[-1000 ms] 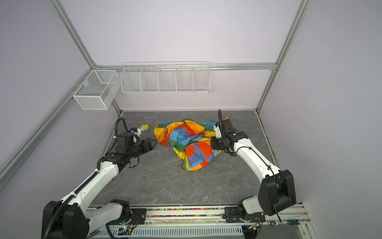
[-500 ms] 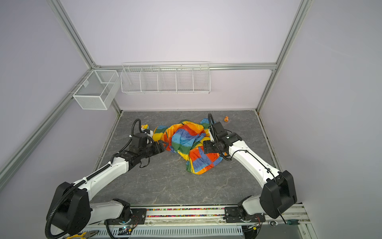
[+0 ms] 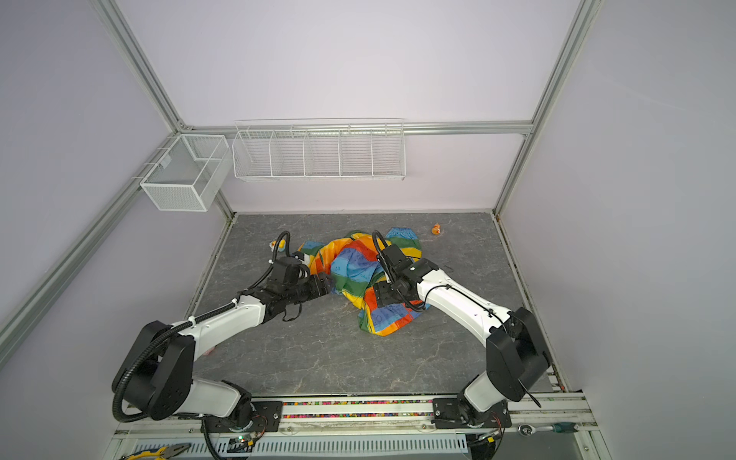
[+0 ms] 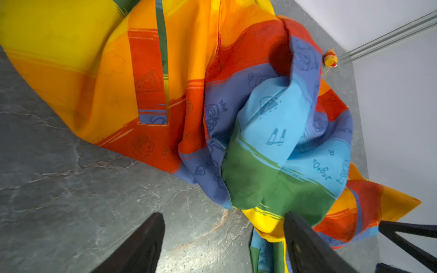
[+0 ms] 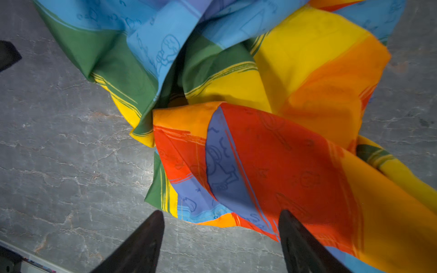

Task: Zip up the jacket

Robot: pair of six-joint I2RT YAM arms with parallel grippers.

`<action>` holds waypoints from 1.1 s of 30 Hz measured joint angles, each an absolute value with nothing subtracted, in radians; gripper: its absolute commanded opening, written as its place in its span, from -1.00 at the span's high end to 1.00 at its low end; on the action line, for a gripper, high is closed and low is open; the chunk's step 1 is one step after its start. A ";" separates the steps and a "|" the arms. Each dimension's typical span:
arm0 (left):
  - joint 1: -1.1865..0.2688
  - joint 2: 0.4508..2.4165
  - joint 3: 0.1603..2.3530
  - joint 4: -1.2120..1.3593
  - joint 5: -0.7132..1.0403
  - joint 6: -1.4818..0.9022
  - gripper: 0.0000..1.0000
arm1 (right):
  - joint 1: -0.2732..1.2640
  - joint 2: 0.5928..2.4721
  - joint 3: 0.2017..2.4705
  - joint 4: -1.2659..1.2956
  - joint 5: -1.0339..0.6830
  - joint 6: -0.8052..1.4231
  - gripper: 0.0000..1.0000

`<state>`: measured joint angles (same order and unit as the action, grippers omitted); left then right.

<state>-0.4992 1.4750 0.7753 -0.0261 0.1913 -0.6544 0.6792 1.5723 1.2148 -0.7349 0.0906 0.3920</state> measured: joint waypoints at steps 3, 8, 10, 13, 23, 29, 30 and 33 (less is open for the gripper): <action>-0.501 1.524 0.813 -0.017 0.200 -0.654 -0.48 | 0.689 1.623 1.256 -0.714 0.072 0.403 -0.54; -0.505 1.585 0.879 0.004 0.223 -0.644 0.13 | 0.691 1.701 1.339 -0.660 0.040 0.429 -0.43; -0.505 1.608 0.904 0.012 0.234 -0.648 0.36 | 0.691 1.742 1.379 -0.640 0.028 0.442 -0.34; -0.505 1.630 0.928 0.013 0.244 -0.635 0.65 | 0.691 1.801 1.430 -0.624 0.017 0.458 -0.15; -0.505 1.631 1.067 -0.096 0.255 -0.592 1.00 | 0.627 1.876 1.529 -0.616 -0.043 0.481 0.87; -0.505 1.600 1.240 -0.247 0.232 -0.535 1.00 | 0.600 1.816 1.620 -0.662 -0.059 0.448 0.87; -0.505 1.590 1.285 -0.281 0.227 -0.521 1.00 | 0.596 1.793 1.642 -0.676 -0.062 0.440 0.87; -0.504 1.567 1.409 -0.355 0.209 -0.484 1.00 | 0.574 1.715 1.724 -0.703 -0.076 0.416 0.87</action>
<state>-0.5041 1.5665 1.4086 -0.3546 0.2089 -0.4835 0.5739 1.7153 1.7245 -0.7029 -0.0761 0.4156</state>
